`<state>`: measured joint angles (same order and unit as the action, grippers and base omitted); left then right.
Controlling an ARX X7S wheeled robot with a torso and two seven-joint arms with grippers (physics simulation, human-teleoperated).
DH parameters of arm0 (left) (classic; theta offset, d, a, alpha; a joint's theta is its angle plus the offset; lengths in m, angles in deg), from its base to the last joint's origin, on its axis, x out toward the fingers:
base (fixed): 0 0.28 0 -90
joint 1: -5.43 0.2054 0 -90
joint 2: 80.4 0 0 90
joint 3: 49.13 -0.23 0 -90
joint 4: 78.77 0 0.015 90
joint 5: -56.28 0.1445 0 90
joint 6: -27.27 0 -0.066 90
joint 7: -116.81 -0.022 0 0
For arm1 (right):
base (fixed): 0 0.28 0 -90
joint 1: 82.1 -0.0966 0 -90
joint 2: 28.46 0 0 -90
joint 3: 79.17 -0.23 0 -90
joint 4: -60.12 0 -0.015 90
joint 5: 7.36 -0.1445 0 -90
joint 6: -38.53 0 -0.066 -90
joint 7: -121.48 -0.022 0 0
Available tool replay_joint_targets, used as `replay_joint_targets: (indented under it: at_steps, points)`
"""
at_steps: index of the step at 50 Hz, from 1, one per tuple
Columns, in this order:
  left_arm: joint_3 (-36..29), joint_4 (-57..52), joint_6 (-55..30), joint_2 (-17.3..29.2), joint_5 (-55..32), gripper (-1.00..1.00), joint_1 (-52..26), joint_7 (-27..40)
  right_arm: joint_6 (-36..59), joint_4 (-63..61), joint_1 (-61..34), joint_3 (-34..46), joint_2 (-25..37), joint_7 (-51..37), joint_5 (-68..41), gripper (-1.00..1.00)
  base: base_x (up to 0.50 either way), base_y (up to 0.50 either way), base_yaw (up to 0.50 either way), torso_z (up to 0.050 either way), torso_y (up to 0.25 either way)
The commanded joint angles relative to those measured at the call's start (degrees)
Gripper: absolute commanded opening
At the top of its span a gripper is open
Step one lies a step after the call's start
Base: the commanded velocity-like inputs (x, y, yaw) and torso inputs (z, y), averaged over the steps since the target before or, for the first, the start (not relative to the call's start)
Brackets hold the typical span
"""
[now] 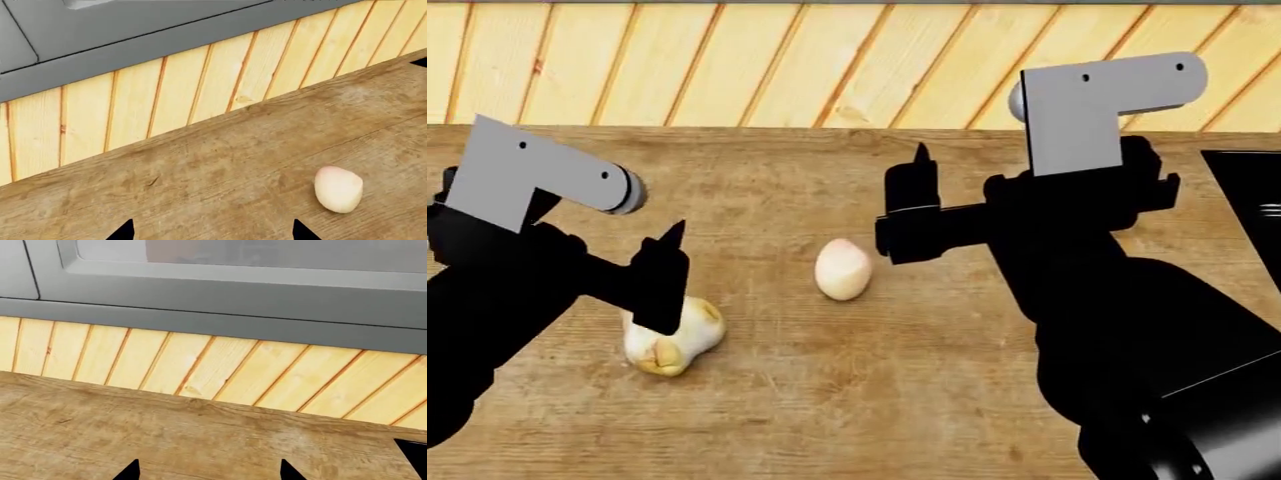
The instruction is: Place the apricot and the ginger on separate cutting boards.
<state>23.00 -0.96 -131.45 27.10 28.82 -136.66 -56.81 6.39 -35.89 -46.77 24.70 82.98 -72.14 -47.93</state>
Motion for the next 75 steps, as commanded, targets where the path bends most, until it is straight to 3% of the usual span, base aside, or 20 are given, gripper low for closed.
replay_joint_targets:
  at_steps: [1, 25, 49, 75]
  points:
    - [5.2, -2.2, -7.0, -2.3, -5.6, 1.0, 2.7, -1.4, 1.5, -1.2, 0.5, -1.2, -0.9, 1.6, 0.0, 1.0, 0.0, 0.0, 0.0, 0.0, 0.0]
    - [0.8, 3.0, -3.5, 0.4, -2.3, 1.0, 4.8, -1.0, 0.5, -1.1, 1.8, -1.2, -0.7, 1.9, -0.6, 1.0, 0.0, 0.0, 0.0, 0.0, 0.0]
    - [-2.2, 7.2, -0.8, -0.8, -3.3, 1.0, 5.0, -4.1, -0.2, -0.7, 2.7, -0.9, -0.5, 2.1, -0.9, 1.0, 0.0, 0.0, 0.0, 0.0, 0.0]
    - [-7.4, 19.8, 6.4, -3.2, 0.2, 1.0, 5.2, -5.8, -1.0, -0.4, 3.6, -0.5, -0.5, 2.0, -1.2, 1.0, 0.0, 0.0, 0.0, 0.0, 0.0]
